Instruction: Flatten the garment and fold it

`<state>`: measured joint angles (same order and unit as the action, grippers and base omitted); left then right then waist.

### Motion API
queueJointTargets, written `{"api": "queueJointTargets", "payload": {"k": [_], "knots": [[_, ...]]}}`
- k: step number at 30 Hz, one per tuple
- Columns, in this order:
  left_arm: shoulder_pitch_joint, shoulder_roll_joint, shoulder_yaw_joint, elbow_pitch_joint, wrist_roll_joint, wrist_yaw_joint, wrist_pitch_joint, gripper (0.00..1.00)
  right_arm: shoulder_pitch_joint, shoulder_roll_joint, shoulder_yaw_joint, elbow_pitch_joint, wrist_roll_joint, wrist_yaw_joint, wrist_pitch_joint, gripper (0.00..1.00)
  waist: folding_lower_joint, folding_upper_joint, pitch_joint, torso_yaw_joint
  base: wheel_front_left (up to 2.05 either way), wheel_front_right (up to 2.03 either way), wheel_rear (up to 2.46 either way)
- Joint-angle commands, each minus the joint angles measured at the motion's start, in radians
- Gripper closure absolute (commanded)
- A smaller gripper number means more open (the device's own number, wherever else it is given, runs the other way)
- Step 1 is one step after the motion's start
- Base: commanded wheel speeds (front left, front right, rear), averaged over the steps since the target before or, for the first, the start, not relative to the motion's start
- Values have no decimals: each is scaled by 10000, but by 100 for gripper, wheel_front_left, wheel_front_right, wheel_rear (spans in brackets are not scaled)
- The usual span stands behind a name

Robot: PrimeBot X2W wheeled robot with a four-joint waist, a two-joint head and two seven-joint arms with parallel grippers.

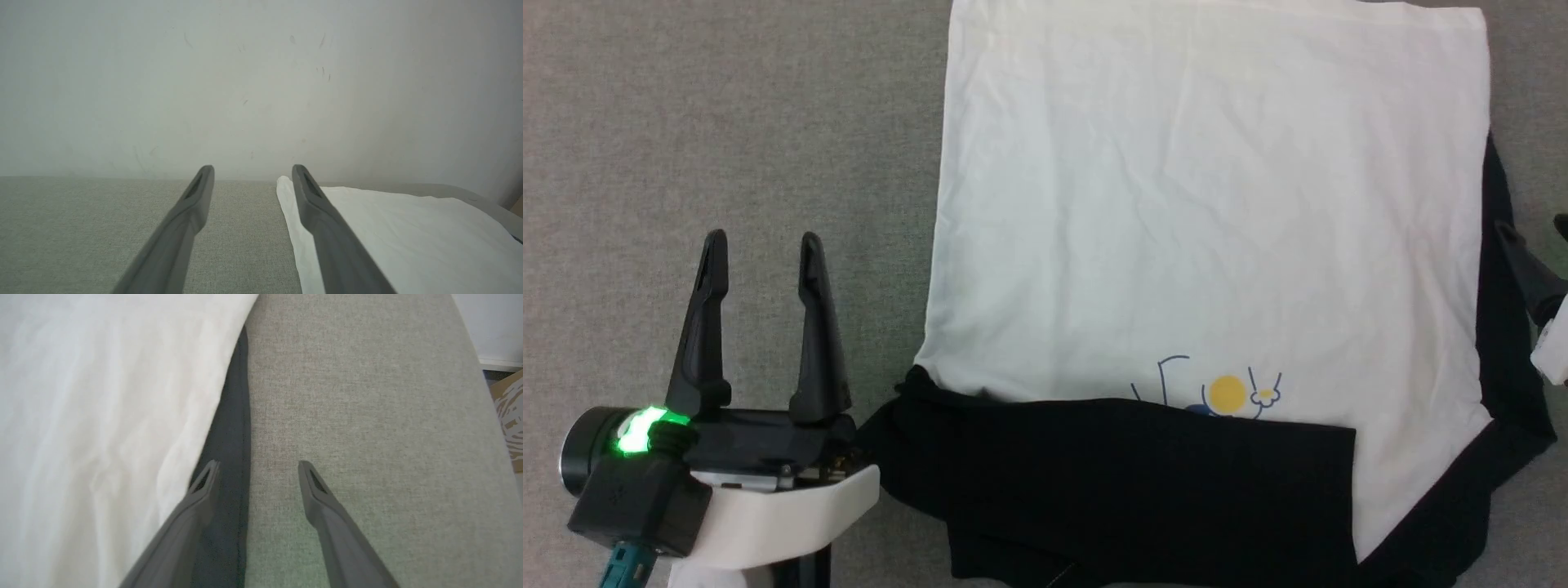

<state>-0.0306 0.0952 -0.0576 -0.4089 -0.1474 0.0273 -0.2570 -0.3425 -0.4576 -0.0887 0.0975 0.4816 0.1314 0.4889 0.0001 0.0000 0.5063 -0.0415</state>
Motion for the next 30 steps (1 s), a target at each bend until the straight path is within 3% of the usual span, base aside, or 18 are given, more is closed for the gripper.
{"api": "queueJointTargets", "payload": {"k": [1, 5, 6, 7, 8, 10, 22, 30], "knots": [[-181, -45, 51, 12, 139, -42, -47, 0, -138, -48, 9, 31, 60, -7, -71, 8, -1, 0, 92, 96, 0, 0, 0], [-227, -104, 98, 2, 150, -77, -47, 0, -157, -101, 85, 56, 114, -7, -41, 16, -1, 0, 202, 170, 0, 0, 0], [-238, -118, 105, 2, 149, -88, -47, 0, -161, -120, 116, 52, 117, -7, -25, 29, -1, 0, 227, 182, 0, 0, 0], [-249, -131, 112, 3, 149, -100, -47, 0, -163, -145, 158, 47, 121, -7, 8, 50, -1, 0, 254, 191, 0, 0, 0], [-261, -144, 118, 5, 150, -113, -47, 0, -169, -168, 188, 38, 127, -7, 35, 59, -1, 0, 280, 199, 0, 0, 0], [-292, -166, 132, 10, 155, -137, -47, 0, -186, -199, 201, 20, 120, -7, 52, 100, -1, 0, 325, 213, 0, 0, 0], [-356, -274, 303, 167, 124, -252, -47, 0, -382, -200, 153, -16, -237, -7, -427, 100, -1, 0, 105, 113, 0, 0, 0], [-123, -343, 398, 366, 38, -292, -47, 0, 89, 62, -814, -33, -335, -7, -884, 100, -1, 0, -771, -132, 0, 0, 0]]}}
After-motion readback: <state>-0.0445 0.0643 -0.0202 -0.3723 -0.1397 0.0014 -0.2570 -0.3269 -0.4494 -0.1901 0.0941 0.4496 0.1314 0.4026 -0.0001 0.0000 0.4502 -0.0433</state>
